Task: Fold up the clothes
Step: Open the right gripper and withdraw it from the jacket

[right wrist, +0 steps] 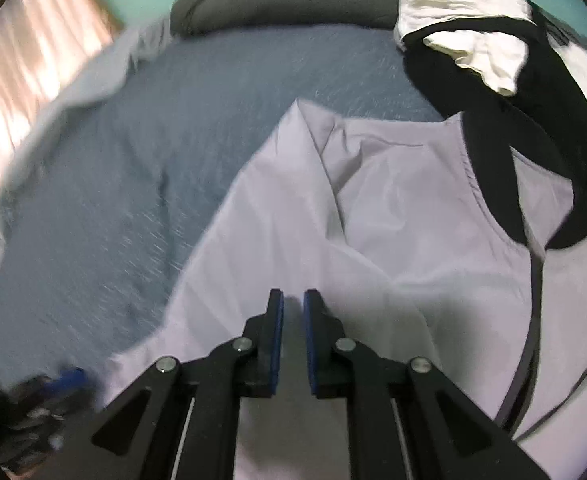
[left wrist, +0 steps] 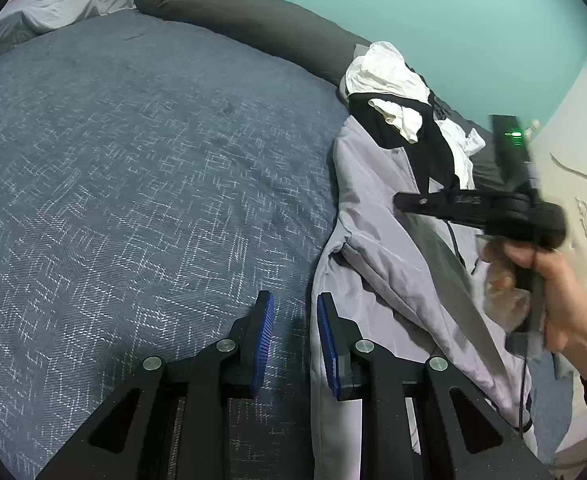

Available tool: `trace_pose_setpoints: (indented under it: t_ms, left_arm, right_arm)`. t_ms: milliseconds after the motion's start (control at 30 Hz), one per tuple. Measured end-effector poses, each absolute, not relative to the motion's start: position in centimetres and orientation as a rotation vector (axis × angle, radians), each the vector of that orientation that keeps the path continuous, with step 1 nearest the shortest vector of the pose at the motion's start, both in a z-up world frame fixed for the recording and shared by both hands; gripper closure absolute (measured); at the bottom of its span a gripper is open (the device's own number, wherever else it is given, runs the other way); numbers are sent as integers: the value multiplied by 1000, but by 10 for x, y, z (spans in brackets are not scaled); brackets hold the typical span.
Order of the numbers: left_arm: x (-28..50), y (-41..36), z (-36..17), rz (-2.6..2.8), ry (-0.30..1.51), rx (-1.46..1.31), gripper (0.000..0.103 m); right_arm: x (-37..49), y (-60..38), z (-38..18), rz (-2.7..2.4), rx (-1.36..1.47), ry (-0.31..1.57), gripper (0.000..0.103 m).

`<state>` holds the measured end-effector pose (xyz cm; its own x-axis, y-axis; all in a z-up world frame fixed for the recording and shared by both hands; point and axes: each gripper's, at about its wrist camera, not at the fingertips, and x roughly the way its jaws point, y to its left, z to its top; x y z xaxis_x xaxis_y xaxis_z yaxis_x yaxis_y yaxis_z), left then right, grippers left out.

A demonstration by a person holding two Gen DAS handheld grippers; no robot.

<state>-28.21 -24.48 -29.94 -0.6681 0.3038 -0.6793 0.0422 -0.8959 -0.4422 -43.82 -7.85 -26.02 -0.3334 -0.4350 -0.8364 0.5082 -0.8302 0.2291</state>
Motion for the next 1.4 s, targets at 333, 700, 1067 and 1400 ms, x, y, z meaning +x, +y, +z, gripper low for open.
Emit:
trace_pose_setpoints:
  t_ms: [333, 700, 1067, 1400]
  left_arm:
    - [-281, -244, -298, 2664, -653, -1203, 79]
    - [-277, -249, -298, 2672, -675, -1198, 79]
    - [-277, -250, -296, 2678, -681, -1196, 79]
    - [-276, -254, -295, 2672, -703, -1189, 79]
  right_arm:
    - [-404, -110, -286, -2035, 1378, 353, 93]
    - [-390, -123, -267, -2006, 1308, 247, 93]
    - [-373, -143, -295, -1942, 1363, 228, 94]
    - [-383, -111, -281, -2071, 1329, 106, 93]
